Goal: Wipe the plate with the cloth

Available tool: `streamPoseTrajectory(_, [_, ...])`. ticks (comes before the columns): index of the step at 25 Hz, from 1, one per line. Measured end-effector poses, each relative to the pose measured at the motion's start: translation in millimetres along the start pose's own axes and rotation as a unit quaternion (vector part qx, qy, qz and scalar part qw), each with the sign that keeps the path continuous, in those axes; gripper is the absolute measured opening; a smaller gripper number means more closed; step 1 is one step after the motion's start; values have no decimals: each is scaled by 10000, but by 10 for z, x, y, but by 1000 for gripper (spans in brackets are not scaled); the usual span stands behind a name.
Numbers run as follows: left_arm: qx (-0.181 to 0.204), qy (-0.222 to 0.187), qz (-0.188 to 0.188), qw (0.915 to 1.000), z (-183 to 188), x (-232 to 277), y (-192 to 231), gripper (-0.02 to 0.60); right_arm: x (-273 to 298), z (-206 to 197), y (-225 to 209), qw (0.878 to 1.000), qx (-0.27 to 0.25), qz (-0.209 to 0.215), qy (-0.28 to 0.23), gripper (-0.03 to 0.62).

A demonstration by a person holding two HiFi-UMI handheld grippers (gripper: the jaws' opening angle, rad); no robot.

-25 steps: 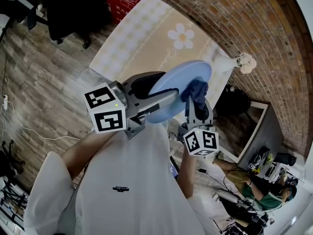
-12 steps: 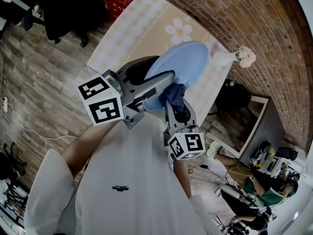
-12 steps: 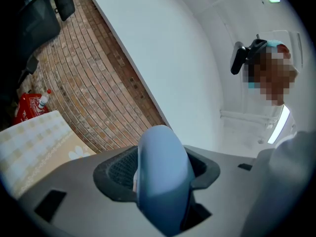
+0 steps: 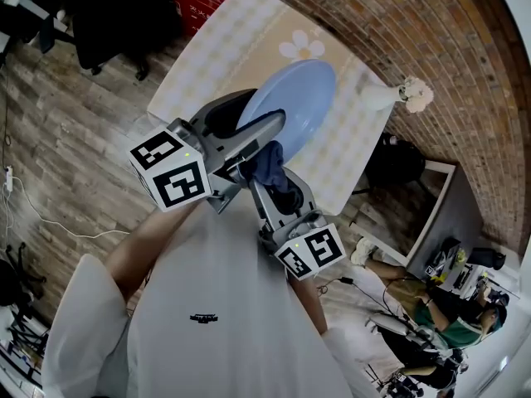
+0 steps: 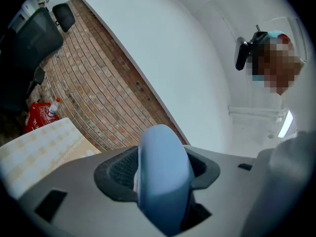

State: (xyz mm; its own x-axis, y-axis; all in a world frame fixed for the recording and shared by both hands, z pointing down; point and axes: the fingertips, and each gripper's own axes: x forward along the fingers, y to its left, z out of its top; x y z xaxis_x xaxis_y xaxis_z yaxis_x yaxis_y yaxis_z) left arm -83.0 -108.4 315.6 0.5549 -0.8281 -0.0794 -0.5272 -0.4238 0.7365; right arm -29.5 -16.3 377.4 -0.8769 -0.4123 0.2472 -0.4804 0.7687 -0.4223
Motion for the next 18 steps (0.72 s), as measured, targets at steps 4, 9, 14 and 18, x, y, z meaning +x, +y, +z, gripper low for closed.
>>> streamPoseTrajectory(4, [38, -64, 71, 9999, -10, -73, 34, 245, -21, 132, 233, 9974, 37, 665, -282, 152])
streamPoseTrajectory(9, [234, -168, 225, 9993, 76, -177, 85, 245, -52, 276, 353, 9949, -152, 850, -522, 153])
streamPoseTrajectory(14, [359, -214, 350, 9985, 187, -286, 93, 245, -173, 660, 226, 9934, -528, 488, -893, 153])
streamPoseTrajectory(18, [581, -296, 493, 9967, 276, -332, 98, 245, -377, 1046, -82, 9875, -864, -122, -1315, 152])
